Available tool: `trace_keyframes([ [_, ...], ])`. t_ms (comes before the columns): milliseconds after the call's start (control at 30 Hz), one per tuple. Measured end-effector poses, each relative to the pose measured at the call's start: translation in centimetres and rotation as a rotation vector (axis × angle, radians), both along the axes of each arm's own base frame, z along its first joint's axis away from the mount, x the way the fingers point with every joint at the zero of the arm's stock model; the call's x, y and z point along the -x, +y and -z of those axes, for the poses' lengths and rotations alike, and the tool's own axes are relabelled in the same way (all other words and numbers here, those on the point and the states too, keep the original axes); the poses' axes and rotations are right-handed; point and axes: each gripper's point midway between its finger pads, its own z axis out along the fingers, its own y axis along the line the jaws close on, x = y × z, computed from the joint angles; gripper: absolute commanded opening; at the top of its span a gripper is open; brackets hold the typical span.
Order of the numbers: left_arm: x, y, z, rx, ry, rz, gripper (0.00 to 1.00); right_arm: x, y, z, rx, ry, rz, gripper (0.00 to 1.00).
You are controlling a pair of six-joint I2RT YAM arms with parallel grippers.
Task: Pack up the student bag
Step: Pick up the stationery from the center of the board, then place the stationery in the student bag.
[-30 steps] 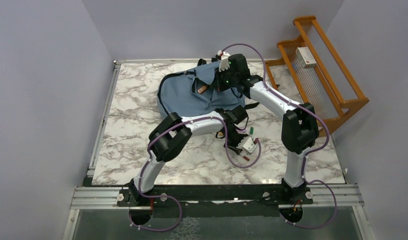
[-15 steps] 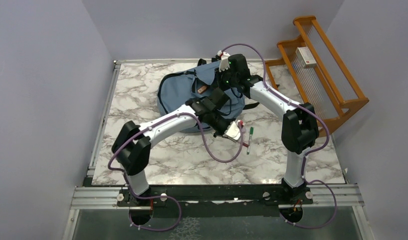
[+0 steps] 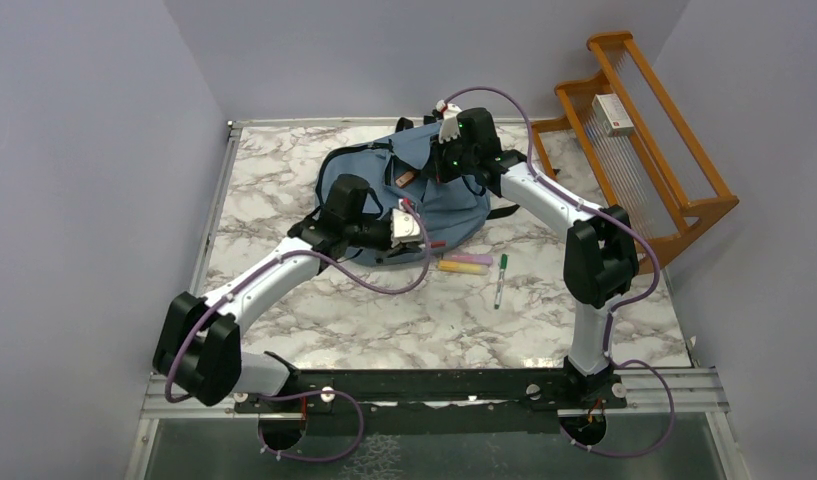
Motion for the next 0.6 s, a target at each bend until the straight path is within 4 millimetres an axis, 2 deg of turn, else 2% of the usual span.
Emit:
trace_keyframes([
  [200,-3.1,2.6,-1.7,0.061,-0.003,-0.296,0.00,0.0,0.0,0.0,-0.007,0.005,0.006,0.01],
  [367,-6.2,4.3,-2.5,0.106,0.096,-0.578,0.00,0.0,0.1,-0.2,-0.012,0.006,0.008,0.00],
  [467,-8.1,4.7,-3.9,0.149,0.182,-0.701,0.00,0.1,0.0,-0.4,-0.016,0.003,0.010,0.00],
  [600,-11.0,4.2,-6.2,0.202,0.308,-0.818,0.00,0.2,-0.1,-0.8,-0.020,0.001,0.021,0.00],
])
